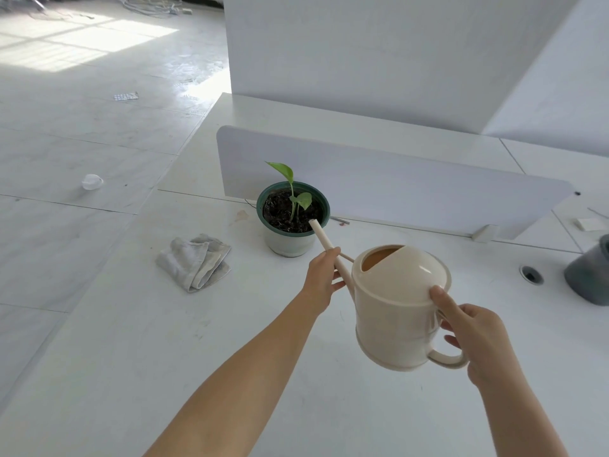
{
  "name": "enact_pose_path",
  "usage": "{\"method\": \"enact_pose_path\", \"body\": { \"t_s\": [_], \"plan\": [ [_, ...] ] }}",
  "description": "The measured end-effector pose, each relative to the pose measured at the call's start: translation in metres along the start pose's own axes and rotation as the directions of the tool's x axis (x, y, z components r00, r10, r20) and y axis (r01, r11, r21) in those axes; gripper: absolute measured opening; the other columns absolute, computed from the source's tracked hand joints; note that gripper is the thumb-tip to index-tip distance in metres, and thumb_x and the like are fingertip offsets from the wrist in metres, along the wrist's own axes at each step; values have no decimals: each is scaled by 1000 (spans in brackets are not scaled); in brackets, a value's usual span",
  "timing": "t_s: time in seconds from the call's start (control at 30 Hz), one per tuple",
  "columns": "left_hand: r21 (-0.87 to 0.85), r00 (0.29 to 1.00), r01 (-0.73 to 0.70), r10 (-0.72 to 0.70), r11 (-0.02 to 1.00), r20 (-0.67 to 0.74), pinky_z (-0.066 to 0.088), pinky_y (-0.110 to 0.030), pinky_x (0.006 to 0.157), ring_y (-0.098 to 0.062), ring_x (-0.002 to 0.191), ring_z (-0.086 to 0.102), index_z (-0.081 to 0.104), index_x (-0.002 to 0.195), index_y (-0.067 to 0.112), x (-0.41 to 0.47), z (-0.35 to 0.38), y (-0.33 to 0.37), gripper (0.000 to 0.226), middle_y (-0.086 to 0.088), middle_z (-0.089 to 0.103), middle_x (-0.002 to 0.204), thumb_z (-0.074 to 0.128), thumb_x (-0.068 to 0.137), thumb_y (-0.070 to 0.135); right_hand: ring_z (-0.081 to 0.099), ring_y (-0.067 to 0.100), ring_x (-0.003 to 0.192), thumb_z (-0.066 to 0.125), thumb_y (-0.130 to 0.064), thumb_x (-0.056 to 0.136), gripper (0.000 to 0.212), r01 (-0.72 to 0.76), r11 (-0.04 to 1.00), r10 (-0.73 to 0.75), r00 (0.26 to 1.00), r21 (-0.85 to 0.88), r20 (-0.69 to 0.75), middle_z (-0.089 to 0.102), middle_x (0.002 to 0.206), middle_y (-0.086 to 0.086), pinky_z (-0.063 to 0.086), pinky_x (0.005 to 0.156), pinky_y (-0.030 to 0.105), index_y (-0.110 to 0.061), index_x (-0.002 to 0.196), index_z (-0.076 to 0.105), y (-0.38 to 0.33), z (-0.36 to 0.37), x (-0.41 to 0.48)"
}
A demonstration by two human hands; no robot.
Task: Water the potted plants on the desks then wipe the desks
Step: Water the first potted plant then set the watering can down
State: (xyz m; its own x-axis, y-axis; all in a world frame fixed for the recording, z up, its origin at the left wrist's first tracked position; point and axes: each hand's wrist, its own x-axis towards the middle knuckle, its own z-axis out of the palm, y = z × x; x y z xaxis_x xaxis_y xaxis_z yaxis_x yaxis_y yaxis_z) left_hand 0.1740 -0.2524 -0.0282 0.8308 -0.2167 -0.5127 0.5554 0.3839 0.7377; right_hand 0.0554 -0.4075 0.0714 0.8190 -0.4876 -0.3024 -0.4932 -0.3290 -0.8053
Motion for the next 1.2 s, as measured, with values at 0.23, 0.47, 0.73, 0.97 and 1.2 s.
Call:
{"method": "enact_pose_path", "body": {
  "t_s": [0.23, 0.47, 0.73, 0.97, 1.2],
  "plan": [
    [-43, 998, -47, 45, 998, -47, 48, -30, 68, -18, 74, 51, 51, 91, 7, -7, -15, 7, 17, -6, 49, 79, 46, 93, 24, 52, 46, 109, 66, -46, 74, 64, -24, 998, 22, 999, 50, 36, 59, 104, 38, 52, 62, 44, 16, 84, 56, -8, 10, -6],
    [-11, 992, -95, 94, 995, -83, 48, -30, 69, -18, 78, 52, 50, 93, 6, -7, -20, 17, 21, -7, 50, 82, 45, 93, 26, 58, 44, 101, 66, -50, 70, 77, -19, 997, 16, 999, 80, 45, 58, 107, 37, 44, 93, 60, 23, 88, 51, -11, 19, -9],
    [5, 998, -45, 45, 999, -50, 48, -32, 71, -25, 85, 50, 49, 92, 6, -14, -8, -6, 17, -13, 47, 94, 44, 92, 23, 62, 37, 95, 68, -47, 71, 55, -95, 989, 92, 995, 115, 29, 63, 102, 31, 44, 95, 58, 7, 75, 57, 12, 2, -12],
    [82, 1000, -26, 27, 996, -8, 44, -36, 82, -24, 90, 45, 48, 80, 14, -23, 9, -21, 16, -9, 41, 90, 43, 92, 22, 61, 31, 86, 61, -68, 64, 96, -140, 958, 152, 988, 251, -31, 60, 100, 36, 47, 85, 44, 24, 88, 53, 50, -5, -16],
    [128, 997, -53, 59, 990, -40, 44, -36, 85, -22, 91, 43, 50, 80, 18, -33, 6, -28, 17, -6, 39, 90, 41, 94, 23, 55, 26, 78, 46, -39, 91, 48, -156, 922, 194, 978, 354, -73, 57, 70, 12, 40, 80, 38, -2, 62, 55, 79, 5, -7]
  ]
}}
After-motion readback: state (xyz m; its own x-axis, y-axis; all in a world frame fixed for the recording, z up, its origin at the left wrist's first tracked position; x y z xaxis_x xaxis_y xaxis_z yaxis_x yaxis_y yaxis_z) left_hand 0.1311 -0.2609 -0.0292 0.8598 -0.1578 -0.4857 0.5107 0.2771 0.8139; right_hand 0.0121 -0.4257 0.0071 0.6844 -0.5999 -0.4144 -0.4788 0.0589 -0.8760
